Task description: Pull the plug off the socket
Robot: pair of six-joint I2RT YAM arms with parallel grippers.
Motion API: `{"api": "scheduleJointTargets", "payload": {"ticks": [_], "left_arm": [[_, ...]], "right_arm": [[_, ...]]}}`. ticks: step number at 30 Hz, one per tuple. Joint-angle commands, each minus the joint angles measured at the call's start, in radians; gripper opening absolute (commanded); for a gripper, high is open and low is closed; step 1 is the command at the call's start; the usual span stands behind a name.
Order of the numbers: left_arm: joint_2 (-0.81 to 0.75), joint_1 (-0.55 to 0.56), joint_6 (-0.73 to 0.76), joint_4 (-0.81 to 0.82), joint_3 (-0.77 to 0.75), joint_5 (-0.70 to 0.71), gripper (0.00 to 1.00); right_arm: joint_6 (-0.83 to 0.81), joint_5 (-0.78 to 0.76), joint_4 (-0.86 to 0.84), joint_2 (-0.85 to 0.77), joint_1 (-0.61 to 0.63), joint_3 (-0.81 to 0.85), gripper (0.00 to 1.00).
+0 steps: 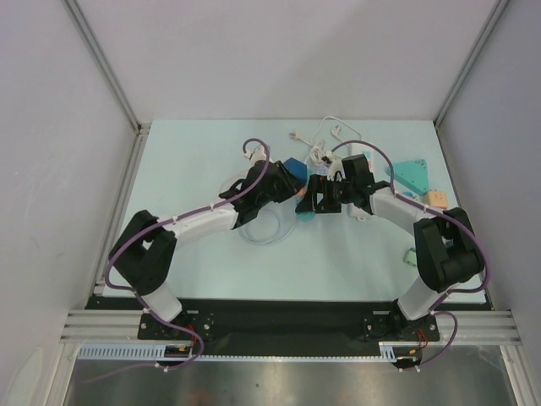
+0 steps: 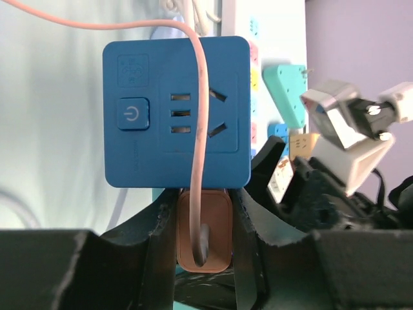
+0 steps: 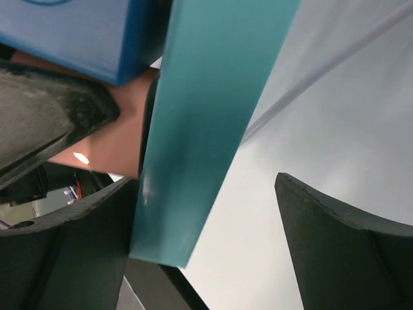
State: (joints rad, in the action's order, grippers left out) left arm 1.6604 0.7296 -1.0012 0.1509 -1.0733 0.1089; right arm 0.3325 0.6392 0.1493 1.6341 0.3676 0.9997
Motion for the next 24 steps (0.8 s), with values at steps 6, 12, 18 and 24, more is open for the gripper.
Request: {"api": "scheduleJointTargets", "payload": {"ticks": [6,12,18,24], "left_arm": [[0.001,0.031,-0.048,0.113,-0.112,0.061,0.00],[-0.025,0.036,-0.001,0.075,-0.096,0.041,0.00],[-0.122,0.033,0.090,0.044,-0.007,0.035,0.00],[-0.275,-0.066,0.239,0.082,0.173,-0.007,0.00]], "right_arm": [[0.028,-0.010,0.013,0.052,-0.007,0.059,0.25],[0.054,-0.061,0.018,0.050,-0.100,0.053,0.00],[0.037,-0.010,0.016,0.043,-0.168,0.048,0.00],[-0.110,0.179,0.016,0.003,-0.174,0.043,0.00]]}}
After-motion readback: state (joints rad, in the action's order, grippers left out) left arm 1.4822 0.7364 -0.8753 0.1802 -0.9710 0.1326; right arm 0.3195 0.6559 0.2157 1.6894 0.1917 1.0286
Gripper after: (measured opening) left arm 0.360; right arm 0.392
